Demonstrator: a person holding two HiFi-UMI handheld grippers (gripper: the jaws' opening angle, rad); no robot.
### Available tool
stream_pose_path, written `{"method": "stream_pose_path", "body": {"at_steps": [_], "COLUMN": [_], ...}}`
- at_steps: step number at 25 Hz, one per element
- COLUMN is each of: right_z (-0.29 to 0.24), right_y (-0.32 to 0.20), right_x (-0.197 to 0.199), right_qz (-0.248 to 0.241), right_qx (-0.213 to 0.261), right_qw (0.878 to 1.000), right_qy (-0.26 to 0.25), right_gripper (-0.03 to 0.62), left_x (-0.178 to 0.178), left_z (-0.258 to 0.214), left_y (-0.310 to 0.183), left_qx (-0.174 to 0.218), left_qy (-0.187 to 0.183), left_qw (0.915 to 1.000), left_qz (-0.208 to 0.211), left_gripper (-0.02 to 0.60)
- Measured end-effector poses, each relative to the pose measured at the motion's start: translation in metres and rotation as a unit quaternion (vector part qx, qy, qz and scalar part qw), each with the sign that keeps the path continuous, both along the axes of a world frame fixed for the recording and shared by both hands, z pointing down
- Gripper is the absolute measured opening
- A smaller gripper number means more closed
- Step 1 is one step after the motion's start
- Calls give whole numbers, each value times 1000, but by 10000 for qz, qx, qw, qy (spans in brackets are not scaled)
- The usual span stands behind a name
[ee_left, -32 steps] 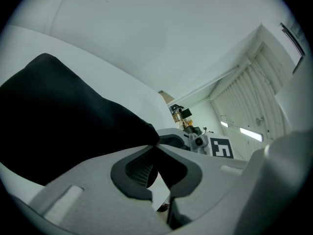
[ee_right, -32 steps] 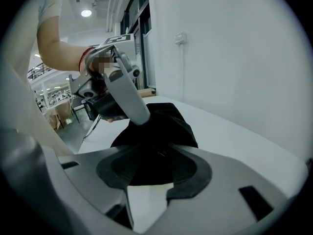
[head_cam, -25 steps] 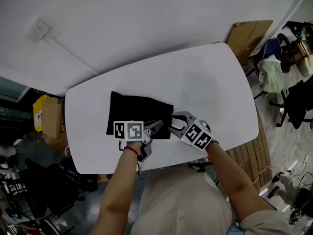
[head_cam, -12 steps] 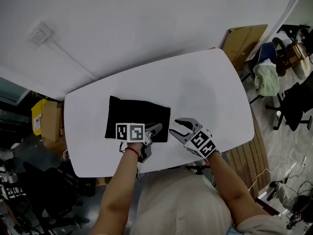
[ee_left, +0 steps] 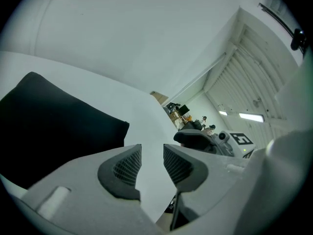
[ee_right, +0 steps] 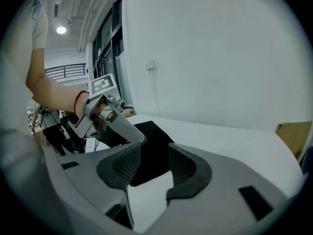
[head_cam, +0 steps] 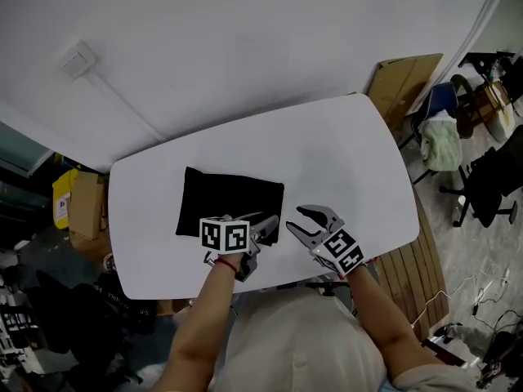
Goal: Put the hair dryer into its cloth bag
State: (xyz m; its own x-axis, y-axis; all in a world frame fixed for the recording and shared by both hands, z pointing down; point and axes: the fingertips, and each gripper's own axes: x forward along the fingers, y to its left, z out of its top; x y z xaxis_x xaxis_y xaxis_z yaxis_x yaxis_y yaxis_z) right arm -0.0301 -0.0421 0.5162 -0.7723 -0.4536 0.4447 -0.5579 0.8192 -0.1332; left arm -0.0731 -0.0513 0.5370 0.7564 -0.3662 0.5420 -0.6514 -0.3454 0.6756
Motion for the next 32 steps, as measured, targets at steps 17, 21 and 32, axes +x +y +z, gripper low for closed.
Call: {"method": "stream_pose_path", "body": {"at_steps": [17, 21, 32], "right_z": [-58, -75, -97], "right_y": [31, 42, 76], "right_x": [12, 8, -7], "right_qz": [380, 462, 678], "right_qx": [318, 524, 542], "right_qw": [9973, 9953, 9924], "right_qy": [-537, -663, -868], "right_gripper": [138, 79, 20], "left_x": [-3, -12, -39], "left_z": [-71, -84, -111], "left_y": [36, 48, 84], "left_qx": [1529, 1905, 2630], "left_qy": [803, 772, 895], "left_qw": [9839, 9771, 9592], "left_qz": [-467, -557, -520], "left_gripper": [104, 58, 9]}}
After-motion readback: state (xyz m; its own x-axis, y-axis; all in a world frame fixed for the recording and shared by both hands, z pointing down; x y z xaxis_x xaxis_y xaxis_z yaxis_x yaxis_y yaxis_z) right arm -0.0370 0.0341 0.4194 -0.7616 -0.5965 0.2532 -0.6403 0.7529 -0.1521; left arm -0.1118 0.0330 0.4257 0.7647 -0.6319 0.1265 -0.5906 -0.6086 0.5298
